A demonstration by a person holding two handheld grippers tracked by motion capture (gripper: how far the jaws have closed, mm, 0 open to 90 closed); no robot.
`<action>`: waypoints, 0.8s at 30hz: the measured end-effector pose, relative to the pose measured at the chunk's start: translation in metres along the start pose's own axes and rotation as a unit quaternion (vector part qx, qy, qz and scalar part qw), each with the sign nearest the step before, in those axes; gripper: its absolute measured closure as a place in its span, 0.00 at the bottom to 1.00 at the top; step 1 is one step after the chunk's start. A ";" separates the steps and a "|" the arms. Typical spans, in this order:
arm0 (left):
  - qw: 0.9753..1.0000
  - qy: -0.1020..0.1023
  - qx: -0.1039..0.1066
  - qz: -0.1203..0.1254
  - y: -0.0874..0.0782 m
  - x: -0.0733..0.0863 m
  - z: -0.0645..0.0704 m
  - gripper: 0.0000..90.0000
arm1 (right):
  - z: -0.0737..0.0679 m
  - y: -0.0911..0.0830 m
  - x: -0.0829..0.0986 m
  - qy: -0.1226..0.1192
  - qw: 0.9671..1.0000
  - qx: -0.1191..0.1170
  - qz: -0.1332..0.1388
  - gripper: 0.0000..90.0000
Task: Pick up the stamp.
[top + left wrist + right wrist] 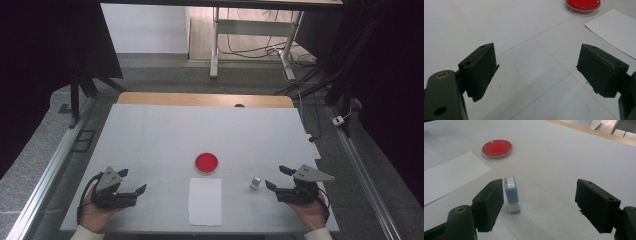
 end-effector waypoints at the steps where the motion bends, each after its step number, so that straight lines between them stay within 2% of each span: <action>1: 1.000 0.000 -0.001 0.000 0.000 0.000 0.000 0.18 | -0.001 0.000 -0.002 0.000 1.000 -0.001 0.001 0.25; 7: 1.000 -0.005 -0.003 0.008 -0.001 -0.002 -0.001 0.19 | -0.007 -0.004 -0.011 -0.006 1.000 -0.009 0.006 0.26; 13: 1.000 -0.003 0.000 0.002 0.001 -0.001 -0.001 0.19 | -0.012 -0.003 -0.019 -0.009 1.000 -0.021 0.009 0.27; 22: 1.000 -0.006 0.008 -0.004 0.006 0.001 0.000 0.19 | -0.029 0.006 -0.034 -0.023 0.999 -0.044 -0.018 0.27; 24: 1.000 -0.005 0.007 -0.005 0.007 0.000 0.001 0.19 | -0.029 0.006 -0.034 -0.028 0.998 -0.043 -0.028 0.27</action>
Point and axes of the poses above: each handheld gripper's, and its own axes: y roughly forward along the jaws, x roughly out of its underside, z roughly to its right, the point moved 9 cm from there along y, roughly forward along the jaws, and after that the axes turned 2 degrees about y, right-handed, at the moved point
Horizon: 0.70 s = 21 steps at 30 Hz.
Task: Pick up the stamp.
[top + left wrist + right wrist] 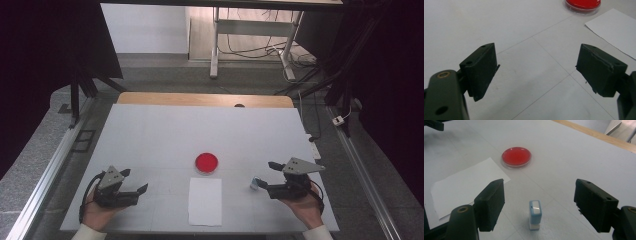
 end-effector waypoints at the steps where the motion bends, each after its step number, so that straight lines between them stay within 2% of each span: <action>1: 1.000 0.001 0.000 -0.001 0.000 0.000 0.000 0.19 | -0.001 0.002 -0.001 0.000 1.000 -0.005 -0.002 0.27; 3: 1.000 0.001 0.001 -0.002 0.001 0.001 0.000 0.19 | -0.002 0.008 -0.004 -0.005 1.000 -0.006 -0.018 0.27; 10: 1.000 0.003 0.000 -0.004 0.001 0.001 -0.001 0.19 | -0.003 0.021 -0.005 -0.005 0.999 -0.007 -0.046 0.29; 15: 1.000 0.003 -0.002 -0.006 0.002 0.002 -0.001 0.19 | -0.002 0.030 0.014 -0.001 0.997 -0.002 -0.073 0.34; 21: 1.000 0.003 -0.005 -0.008 0.002 0.003 0.000 0.19 | -0.001 0.033 0.021 -0.002 0.997 -0.004 -0.077 0.38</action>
Point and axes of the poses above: each handheld gripper's, and its own axes: y roughly forward along the jaws, x roughly out of its underside, z roughly to its right, the point moved 9 cm from there along y, roughly forward along the jaws, and after that the axes turned 2 degrees about y, right-handed, at the moved point
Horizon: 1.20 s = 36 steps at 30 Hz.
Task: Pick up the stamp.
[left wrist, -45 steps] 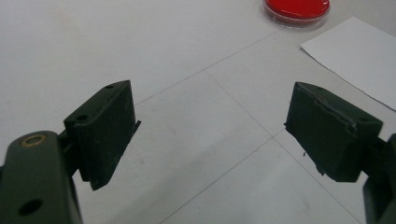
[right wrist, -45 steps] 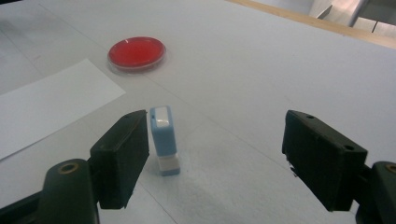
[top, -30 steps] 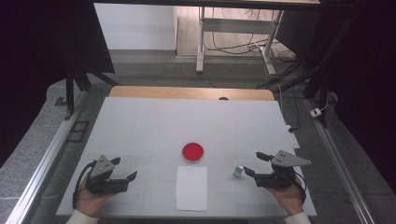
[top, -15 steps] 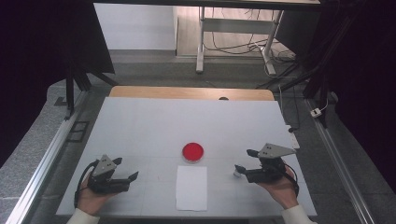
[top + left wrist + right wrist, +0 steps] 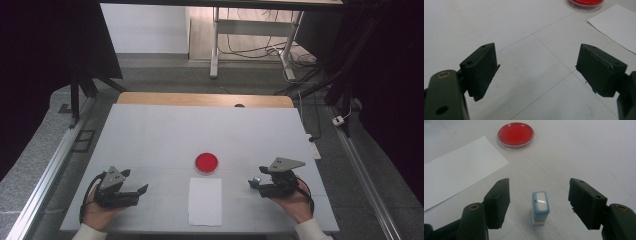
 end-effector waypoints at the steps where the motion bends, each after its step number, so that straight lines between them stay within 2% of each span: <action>1: 1.000 -0.001 0.000 0.000 0.000 0.000 0.000 0.19 | -0.001 0.001 0.001 -0.001 1.000 0.001 -0.001 0.39; 2: 1.000 0.000 -0.001 -0.001 0.000 0.000 0.000 0.19 | -0.002 0.002 0.002 -0.006 1.000 0.001 -0.001 0.44; 20: 1.000 0.001 -0.004 -0.004 0.001 0.002 -0.002 0.19 | 0.000 0.004 0.014 -0.011 1.000 0.001 -0.011 0.68; 36: 1.000 0.003 -0.006 -0.004 0.000 0.003 -0.002 0.19 | -0.001 0.006 0.016 -0.013 1.000 0.001 -0.010 0.81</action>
Point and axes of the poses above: each handheld gripper's, and its own axes: y roughly forward along the jaws, x roughly out of its underside, z roughly to its right, the point moved 9 cm from there along y, roughly forward along the jaws, and after that the axes turned 2 degrees about y, right-handed, at the moved point
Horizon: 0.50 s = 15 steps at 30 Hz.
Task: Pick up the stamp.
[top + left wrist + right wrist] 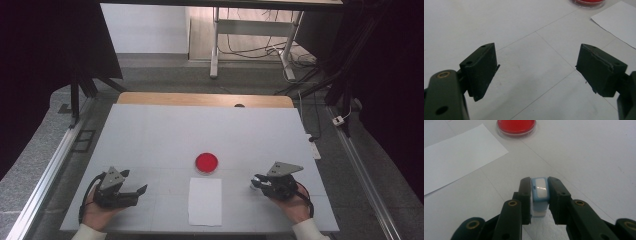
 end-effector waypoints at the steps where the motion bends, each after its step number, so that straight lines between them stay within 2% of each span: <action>1: 1.000 0.000 0.000 0.000 0.000 0.000 0.000 0.19 | 0.000 0.000 0.000 0.000 1.000 0.002 0.001 0.81; 15: 1.000 0.000 -0.001 0.000 0.000 0.000 0.000 0.19 | 0.000 -0.001 0.000 -0.011 1.000 0.009 0.003 0.83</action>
Point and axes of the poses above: each handheld gripper's, and its own axes: y roughly forward along the jaws, x roughly out of its underside, z roughly to its right, the point moved 9 cm from there along y, roughly forward along the jaws, and after that the axes turned 2 degrees about y, right-handed, at the moved point
